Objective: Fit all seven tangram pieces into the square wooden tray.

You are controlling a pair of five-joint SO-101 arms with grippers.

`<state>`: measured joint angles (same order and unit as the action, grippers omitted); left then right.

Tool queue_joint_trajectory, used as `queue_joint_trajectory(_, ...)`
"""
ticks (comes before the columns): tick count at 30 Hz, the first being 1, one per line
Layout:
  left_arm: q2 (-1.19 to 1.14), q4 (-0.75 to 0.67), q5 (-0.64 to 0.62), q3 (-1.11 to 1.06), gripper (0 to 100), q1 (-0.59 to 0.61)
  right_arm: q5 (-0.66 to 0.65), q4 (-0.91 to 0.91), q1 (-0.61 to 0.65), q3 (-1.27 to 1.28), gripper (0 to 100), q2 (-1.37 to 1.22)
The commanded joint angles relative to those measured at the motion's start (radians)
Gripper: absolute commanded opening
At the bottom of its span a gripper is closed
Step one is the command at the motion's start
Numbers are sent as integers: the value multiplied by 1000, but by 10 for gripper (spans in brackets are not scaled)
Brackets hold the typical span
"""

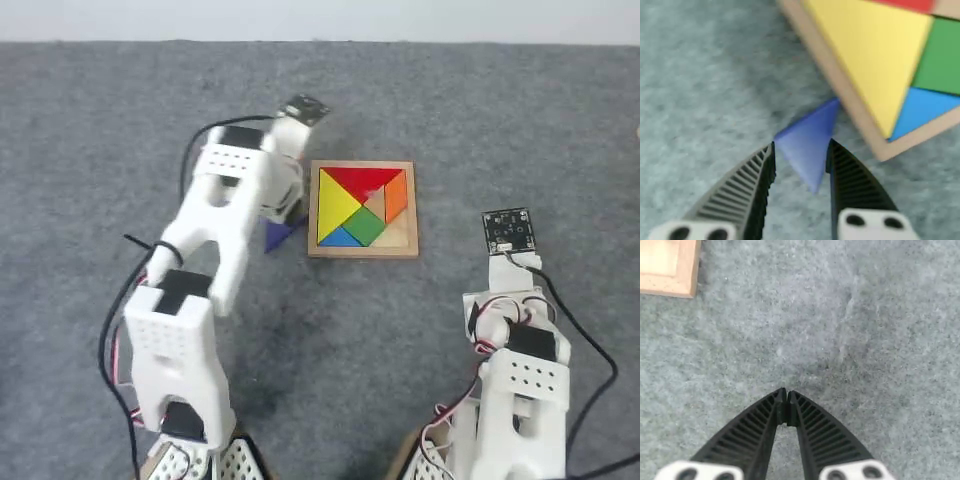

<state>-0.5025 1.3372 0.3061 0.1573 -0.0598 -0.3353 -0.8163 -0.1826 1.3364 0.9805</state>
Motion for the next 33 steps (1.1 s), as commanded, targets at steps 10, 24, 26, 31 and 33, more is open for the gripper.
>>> queue_joint_trajectory(10, -11, -5, 296, 7, 265, 38, 9, 19, 13, -8, 8, 27)
queue_joint_trajectory(24, -279, 97, 328, 348, 265, 35, 9, 22, 13, -8, 8, 27)
queue_joint_trajectory(26, -290, 129, 356, 377, 265, 38, 9, 22, 13, -8, 8, 27)
queue_joint_trajectory(31, -328, 152, 365, 383, 265, 44, 9, 25, 13, -8, 8, 27)
queue_joint_trajectory(33, -344, 152, 364, 383, 264, 46, 9, 25, 13, -8, 8, 27)
